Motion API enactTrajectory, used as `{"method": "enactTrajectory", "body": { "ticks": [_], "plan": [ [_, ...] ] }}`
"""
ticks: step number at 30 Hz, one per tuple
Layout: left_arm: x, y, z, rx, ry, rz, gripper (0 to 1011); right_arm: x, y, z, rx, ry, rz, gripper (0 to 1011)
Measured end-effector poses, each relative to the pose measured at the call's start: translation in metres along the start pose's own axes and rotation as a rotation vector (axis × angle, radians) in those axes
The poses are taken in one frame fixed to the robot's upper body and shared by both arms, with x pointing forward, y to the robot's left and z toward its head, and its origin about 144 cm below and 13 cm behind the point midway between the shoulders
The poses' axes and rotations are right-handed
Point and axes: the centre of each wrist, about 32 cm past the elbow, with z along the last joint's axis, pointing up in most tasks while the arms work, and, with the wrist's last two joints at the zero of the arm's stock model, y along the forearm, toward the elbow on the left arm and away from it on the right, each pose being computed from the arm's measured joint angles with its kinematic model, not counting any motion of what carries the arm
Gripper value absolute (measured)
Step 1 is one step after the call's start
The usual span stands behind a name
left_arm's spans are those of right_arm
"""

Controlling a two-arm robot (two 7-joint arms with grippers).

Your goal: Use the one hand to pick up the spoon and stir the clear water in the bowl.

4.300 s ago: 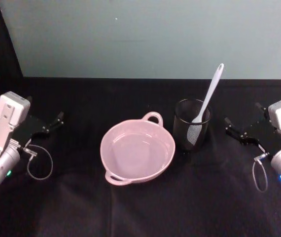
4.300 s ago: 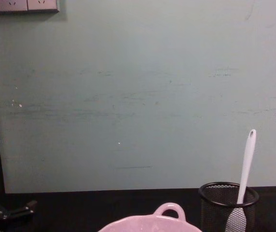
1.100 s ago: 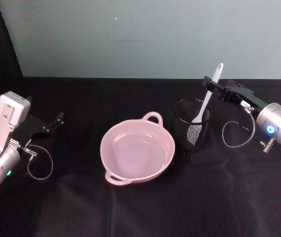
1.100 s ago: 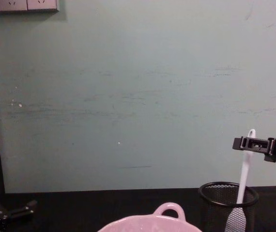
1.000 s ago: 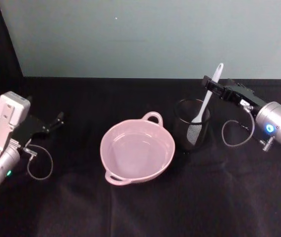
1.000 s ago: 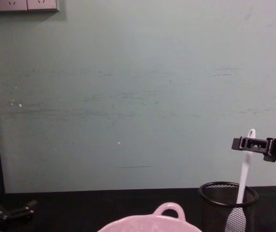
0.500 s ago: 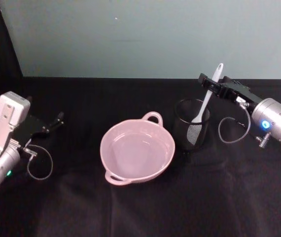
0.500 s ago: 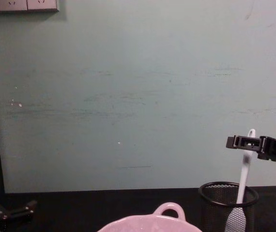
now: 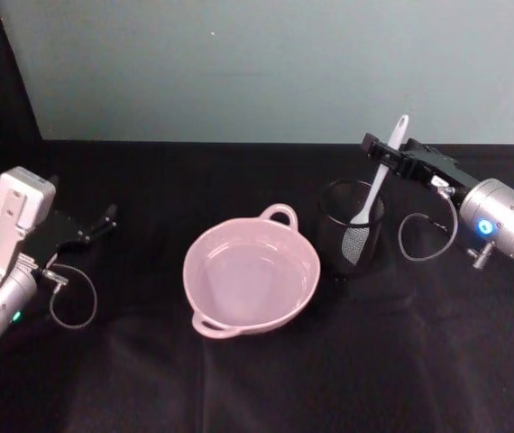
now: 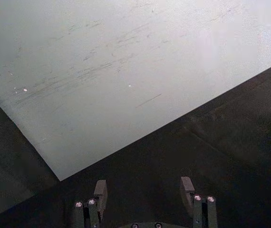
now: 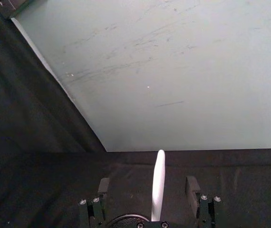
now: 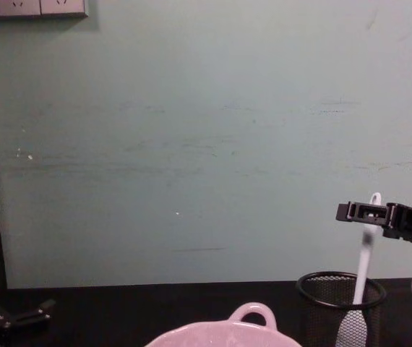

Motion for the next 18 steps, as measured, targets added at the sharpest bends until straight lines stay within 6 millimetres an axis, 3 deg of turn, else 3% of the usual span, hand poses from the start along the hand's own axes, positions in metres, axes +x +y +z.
{"method": "enactTrajectory", "body": {
  "ticks": [9,18],
  "plan": [
    [0.0000,0.0000,0.0000,0.000,0.000,0.000,1011,0.0000,-0.0003,0.0000,0.001,-0.001,0.000,863],
    [0.0000,0.0000,0.0000,0.000,0.000,0.000,1011,0.0000,-0.0005,0.0001,0.000,-0.002,-0.001,577]
  ]
}}
